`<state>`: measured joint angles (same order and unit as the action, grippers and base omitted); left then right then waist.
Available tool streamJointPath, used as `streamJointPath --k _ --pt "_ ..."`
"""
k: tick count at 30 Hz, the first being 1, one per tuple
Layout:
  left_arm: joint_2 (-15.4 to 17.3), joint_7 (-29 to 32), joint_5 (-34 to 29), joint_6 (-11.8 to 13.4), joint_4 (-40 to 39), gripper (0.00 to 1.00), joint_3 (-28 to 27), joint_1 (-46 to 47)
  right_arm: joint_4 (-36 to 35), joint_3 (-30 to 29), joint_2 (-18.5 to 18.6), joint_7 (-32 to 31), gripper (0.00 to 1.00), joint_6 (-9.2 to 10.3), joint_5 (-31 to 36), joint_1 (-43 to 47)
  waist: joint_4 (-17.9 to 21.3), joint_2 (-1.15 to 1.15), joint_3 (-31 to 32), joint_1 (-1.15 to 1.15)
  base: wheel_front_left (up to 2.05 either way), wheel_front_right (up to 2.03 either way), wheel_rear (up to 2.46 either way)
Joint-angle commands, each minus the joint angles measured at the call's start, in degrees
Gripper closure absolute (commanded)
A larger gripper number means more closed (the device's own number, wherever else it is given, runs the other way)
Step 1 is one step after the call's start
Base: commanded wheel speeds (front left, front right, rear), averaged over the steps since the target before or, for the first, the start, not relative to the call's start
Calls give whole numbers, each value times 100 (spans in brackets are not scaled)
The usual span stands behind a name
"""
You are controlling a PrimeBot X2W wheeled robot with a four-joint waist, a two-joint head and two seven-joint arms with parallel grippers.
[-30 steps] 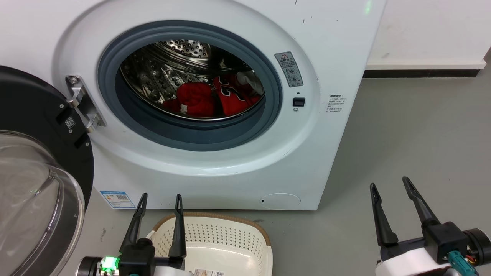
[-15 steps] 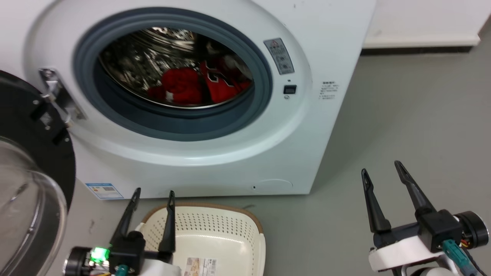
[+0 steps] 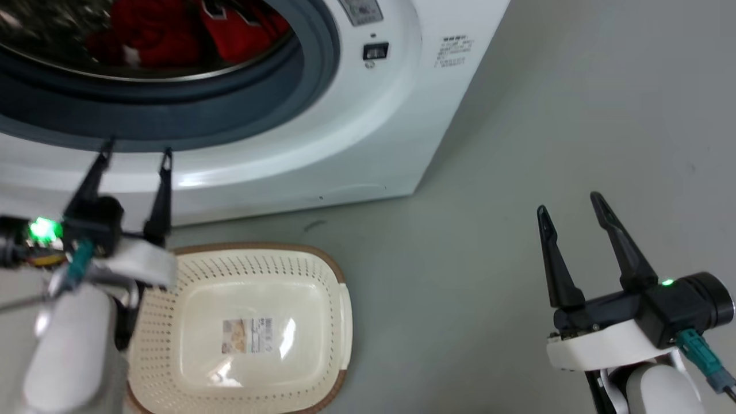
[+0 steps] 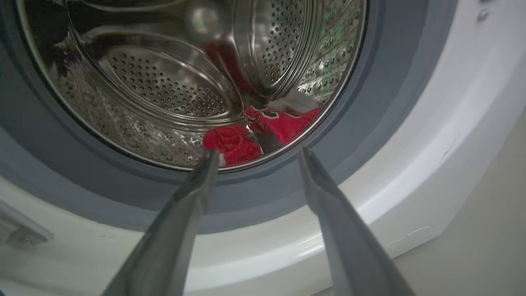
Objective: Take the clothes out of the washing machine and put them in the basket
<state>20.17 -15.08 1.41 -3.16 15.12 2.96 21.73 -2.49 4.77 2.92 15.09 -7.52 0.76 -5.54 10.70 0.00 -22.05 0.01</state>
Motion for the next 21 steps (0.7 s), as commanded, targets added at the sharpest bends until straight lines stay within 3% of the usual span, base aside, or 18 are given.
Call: streamJointPath --k 1,8,13,21 --pt "60 -2 35 -42 185 0 -26 284 -62 17 -6 12 0 6 -37 -132 277 0 -532 -1 0 0 0" --pt "637 1060 234 -372 1524 0 167 2587 -267 56 -8 12 0 6 -360 -388 511 0 -1404 -1 0 0 0" --pt "1156 2204 390 -423 2172 0 663 4123 -466 231 -8 12 0 6 -516 -519 660 0 -1966 -1 0 0 0" --pt "1857 3287 851 -423 2904 0 1406 5734 -796 575 -7 12 0 6 -826 -596 998 0 -2489 -1 0 0 0"
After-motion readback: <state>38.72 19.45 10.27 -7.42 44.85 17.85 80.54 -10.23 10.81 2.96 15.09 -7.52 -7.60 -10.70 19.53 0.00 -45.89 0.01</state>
